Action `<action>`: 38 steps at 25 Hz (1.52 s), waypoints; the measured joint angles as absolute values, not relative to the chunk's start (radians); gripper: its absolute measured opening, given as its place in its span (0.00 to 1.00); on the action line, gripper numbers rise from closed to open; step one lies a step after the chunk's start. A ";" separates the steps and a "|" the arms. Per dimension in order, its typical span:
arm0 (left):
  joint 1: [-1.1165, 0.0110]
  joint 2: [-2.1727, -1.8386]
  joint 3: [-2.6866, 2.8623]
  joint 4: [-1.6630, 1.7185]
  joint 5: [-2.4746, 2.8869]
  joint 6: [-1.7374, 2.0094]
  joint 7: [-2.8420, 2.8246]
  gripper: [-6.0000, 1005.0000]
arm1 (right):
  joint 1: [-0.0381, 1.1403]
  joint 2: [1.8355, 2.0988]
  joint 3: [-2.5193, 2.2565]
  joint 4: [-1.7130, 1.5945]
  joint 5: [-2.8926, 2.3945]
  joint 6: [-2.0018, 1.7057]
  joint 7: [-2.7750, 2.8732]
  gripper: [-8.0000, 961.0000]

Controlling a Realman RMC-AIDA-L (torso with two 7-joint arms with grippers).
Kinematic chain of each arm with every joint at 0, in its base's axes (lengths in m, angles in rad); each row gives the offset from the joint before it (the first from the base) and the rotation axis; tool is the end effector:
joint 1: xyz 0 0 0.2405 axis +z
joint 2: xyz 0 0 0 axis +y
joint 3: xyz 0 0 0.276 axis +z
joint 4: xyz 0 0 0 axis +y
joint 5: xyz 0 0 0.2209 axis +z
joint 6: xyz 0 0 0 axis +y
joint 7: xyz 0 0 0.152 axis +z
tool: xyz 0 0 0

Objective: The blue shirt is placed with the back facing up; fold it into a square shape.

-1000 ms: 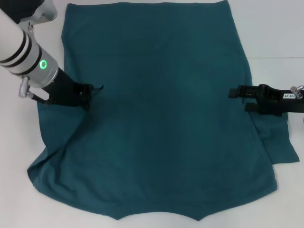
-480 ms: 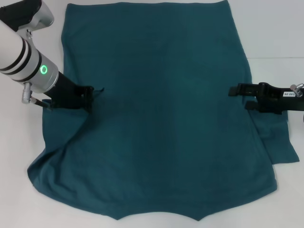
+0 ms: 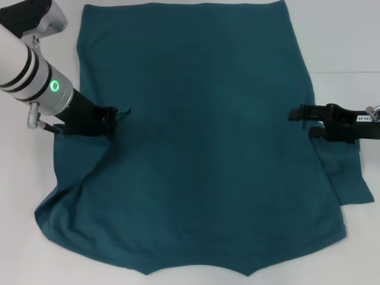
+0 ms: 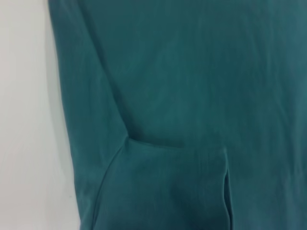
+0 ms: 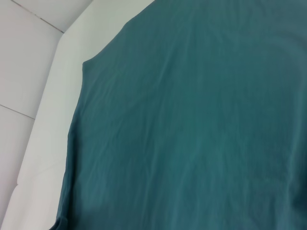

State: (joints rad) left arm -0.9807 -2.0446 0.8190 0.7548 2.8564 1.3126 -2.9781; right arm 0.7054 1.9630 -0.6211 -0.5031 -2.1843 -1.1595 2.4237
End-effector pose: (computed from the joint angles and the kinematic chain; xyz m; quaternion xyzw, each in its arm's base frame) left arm -0.2144 0.4697 0.0030 -0.7264 -0.6327 0.0610 0.2612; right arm 0.3064 0.4327 0.0139 -0.6976 0.6570 0.2171 0.1858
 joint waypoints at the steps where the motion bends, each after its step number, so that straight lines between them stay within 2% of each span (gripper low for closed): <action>1: -0.980 -2.045 0.821 0.756 2.856 1.312 -2.978 0.09 | 0.705 1.963 -0.621 -0.503 -2.184 -1.159 2.424 0.92; 27: -0.964 -2.059 0.816 0.759 2.756 1.345 -2.962 0.10 | 0.703 1.962 -0.622 -0.503 -2.186 -1.143 2.424 0.93; 35: -0.940 -2.059 0.816 0.782 2.702 1.383 -2.926 0.41 | 0.702 1.962 -0.621 -0.503 -2.186 -1.136 2.424 0.93; 38: -0.895 -2.059 0.816 0.865 2.670 1.396 -2.903 0.53 | 0.702 1.962 -0.621 -0.503 -2.187 -1.136 2.424 0.93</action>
State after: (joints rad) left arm -0.8950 -2.0590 0.8158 0.8646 2.6699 1.3961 -2.9031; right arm 0.7023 1.9617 -0.6209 -0.5031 -2.1873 -1.1357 2.4238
